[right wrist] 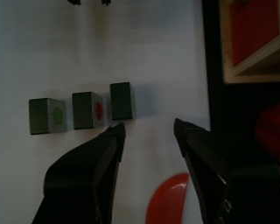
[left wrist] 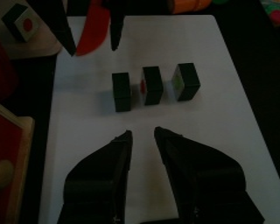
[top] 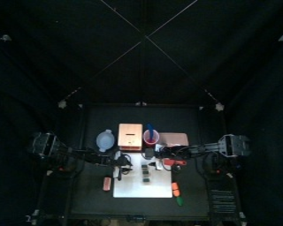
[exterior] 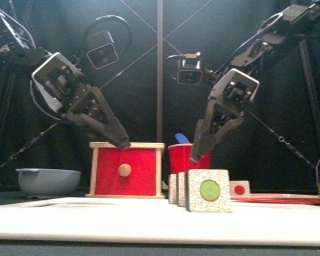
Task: Place sushi on board then cut the sushi with the knife then place the pieces on the plate
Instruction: Place the 4 sushi pieces on the plate
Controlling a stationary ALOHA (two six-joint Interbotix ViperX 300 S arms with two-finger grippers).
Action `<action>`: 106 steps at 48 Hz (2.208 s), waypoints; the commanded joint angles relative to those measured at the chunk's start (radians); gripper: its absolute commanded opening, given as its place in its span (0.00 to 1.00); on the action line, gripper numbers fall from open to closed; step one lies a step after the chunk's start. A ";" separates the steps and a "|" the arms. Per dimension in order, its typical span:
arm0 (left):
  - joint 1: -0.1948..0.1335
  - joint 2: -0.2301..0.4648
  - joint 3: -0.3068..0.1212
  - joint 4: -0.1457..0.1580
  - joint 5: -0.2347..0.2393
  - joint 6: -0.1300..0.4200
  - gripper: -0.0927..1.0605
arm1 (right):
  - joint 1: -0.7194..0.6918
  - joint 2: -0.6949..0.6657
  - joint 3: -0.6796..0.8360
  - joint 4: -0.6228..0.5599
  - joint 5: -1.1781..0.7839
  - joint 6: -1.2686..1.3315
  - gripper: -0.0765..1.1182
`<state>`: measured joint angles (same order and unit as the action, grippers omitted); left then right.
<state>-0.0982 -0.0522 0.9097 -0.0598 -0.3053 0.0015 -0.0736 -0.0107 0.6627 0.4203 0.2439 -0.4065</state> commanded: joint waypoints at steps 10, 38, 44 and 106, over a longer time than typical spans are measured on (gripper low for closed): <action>0.003 -0.017 -0.012 -0.005 -0.002 0.000 0.68 | 0.038 0.069 -0.089 0.017 -0.003 -0.002 0.77; 0.003 -0.015 -0.011 -0.003 -0.002 0.000 0.68 | 0.044 0.137 -0.127 0.031 -0.009 -0.003 0.77; 0.003 -0.015 -0.012 -0.005 -0.002 0.000 0.68 | 0.044 0.152 -0.130 0.025 -0.009 -0.003 0.76; 0.003 -0.015 -0.023 -0.011 -0.002 0.000 0.68 | -0.394 -0.331 0.311 0.002 0.097 0.003 0.51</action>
<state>-0.0966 -0.0506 0.9097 -0.0690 -0.3037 0.0015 -0.4387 -0.3191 0.9787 0.4341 0.3390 -0.4019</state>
